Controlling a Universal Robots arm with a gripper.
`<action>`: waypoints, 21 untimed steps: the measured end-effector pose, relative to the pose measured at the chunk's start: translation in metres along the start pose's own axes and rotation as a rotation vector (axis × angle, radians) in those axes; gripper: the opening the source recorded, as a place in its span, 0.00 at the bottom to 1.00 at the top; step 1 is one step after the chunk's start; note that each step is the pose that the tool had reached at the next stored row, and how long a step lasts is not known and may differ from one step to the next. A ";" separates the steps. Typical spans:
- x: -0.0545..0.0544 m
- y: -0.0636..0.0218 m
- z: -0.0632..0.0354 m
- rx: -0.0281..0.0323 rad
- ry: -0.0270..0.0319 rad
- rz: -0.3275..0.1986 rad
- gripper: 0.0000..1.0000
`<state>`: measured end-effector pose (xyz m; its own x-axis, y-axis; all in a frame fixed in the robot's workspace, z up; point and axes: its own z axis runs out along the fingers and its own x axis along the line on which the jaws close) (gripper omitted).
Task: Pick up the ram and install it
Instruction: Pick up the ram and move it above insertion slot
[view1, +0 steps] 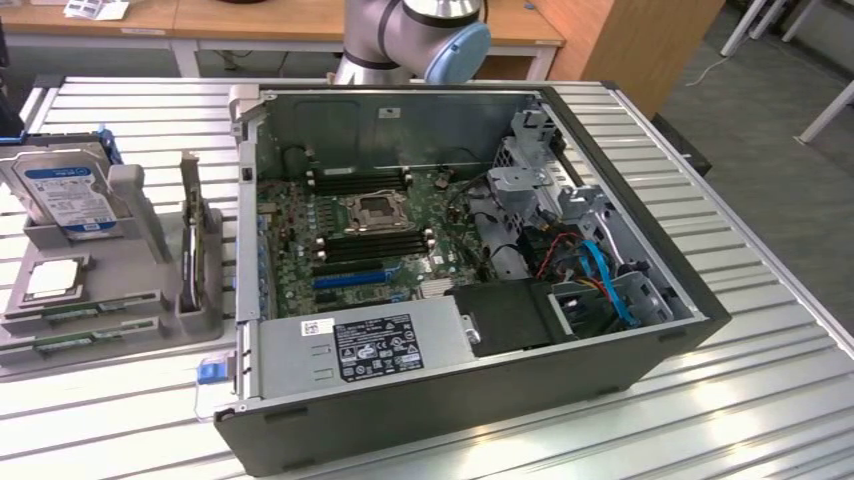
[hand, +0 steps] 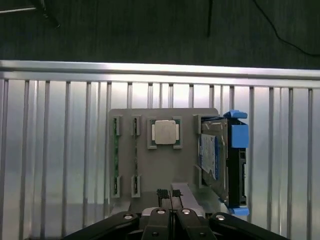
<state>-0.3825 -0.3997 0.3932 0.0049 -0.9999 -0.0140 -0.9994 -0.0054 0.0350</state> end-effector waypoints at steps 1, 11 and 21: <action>0.000 0.0000 0.0000 0.0000 0.0000 -0.001 0.11; 0.008 0.0000 -0.0001 0.0000 0.0010 -0.001 0.11; 0.039 0.0002 -0.0005 -0.0002 0.0010 -0.001 0.11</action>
<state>-0.3825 -0.4389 0.3932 0.0064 -0.9999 -0.0130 -0.9994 -0.0068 0.0351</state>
